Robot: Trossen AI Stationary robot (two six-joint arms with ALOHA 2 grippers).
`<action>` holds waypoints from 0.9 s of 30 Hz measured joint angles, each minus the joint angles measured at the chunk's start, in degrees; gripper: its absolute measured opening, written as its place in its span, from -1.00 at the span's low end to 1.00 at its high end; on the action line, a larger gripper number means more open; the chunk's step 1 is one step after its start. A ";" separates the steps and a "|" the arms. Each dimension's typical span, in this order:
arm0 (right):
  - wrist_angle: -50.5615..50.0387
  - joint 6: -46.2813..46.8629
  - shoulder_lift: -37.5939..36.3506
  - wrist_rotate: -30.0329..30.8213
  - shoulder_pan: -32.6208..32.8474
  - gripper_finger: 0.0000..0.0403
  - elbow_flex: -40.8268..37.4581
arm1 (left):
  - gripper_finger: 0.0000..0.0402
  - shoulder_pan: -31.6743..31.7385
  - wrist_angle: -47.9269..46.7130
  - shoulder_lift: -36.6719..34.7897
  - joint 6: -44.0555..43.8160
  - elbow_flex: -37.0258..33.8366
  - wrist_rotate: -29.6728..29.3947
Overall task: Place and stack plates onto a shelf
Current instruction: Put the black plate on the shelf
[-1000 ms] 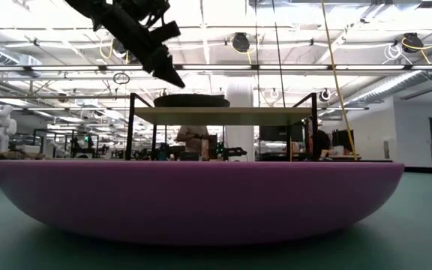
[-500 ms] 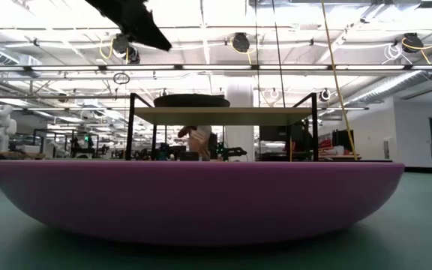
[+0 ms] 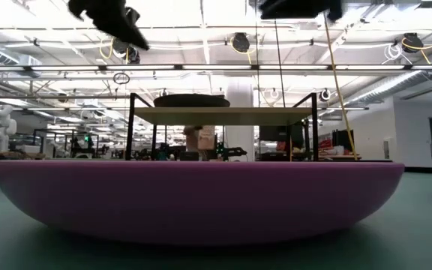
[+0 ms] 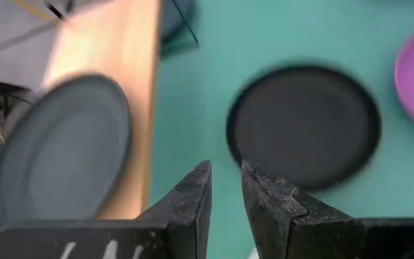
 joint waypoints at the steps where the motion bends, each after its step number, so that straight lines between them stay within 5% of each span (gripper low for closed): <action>1: 0.30 -1.30 0.00 -1.99 -2.99 0.09 -0.02 | -0.57 0.05 -1.78 0.00 0.92 0.00 0.01; 6: 1.00 2.59 0.00 -18.78 -16.24 0.06 -0.05 | -0.57 1.20 -9.77 0.00 3.06 0.00 -2.26; 11: 1.98 14.14 -0.02 -30.14 -23.05 0.06 -0.06 | -0.57 2.62 -7.03 0.02 -3.12 0.00 -4.26; 16: 2.04 22.00 -0.02 -30.32 -23.25 0.09 -0.06 | -0.57 4.05 -4.55 0.02 -14.89 0.00 -1.90; 27: -1.06 42.93 -0.02 -28.38 -17.67 0.24 -0.06 | -0.57 1.32 -15.08 0.04 -31.31 0.00 3.90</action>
